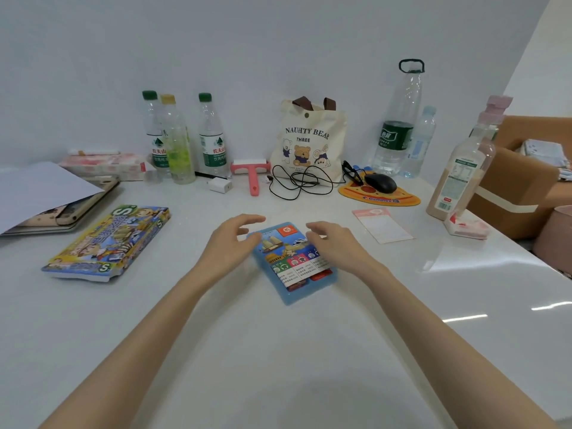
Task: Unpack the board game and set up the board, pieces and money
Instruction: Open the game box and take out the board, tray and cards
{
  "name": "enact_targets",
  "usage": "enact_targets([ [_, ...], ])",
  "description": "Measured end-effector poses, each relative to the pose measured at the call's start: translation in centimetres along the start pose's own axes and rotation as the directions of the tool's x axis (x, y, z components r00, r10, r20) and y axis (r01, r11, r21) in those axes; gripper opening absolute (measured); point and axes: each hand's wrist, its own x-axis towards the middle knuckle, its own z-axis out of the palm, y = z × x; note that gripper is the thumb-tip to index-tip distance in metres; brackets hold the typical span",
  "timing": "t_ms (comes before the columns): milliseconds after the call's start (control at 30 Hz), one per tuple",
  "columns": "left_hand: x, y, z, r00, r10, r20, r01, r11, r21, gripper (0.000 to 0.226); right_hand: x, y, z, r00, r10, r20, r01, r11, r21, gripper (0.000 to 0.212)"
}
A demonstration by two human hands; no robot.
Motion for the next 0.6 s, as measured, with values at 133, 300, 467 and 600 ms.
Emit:
enact_targets([
  [133,-1.3,-1.1,-1.2,0.979,-0.197,0.057,0.199,0.979,-0.035,0.042,-1.4,-1.4,1.8,0.999,-0.009,0.04,0.01,0.999,-0.046,0.044],
  [300,-2.6,-1.6,-2.0,0.966,-0.234,0.11,0.244,0.966,-0.086,0.044,-2.9,-3.5,3.7,0.992,-0.089,0.089,0.098,0.99,-0.101,0.038],
  [467,-2.9,-2.5,-3.3,0.963,-0.267,0.04,0.269,0.959,-0.084,0.053,-3.5,-4.4,4.7,0.963,-0.139,0.233,0.13,0.99,0.051,0.052],
  [600,-2.9,-3.2,-3.7,0.971,-0.238,0.036,0.238,0.971,-0.002,0.052,-3.3,-3.2,4.8,0.95,-0.134,0.282,0.106,0.988,0.11,0.085],
])
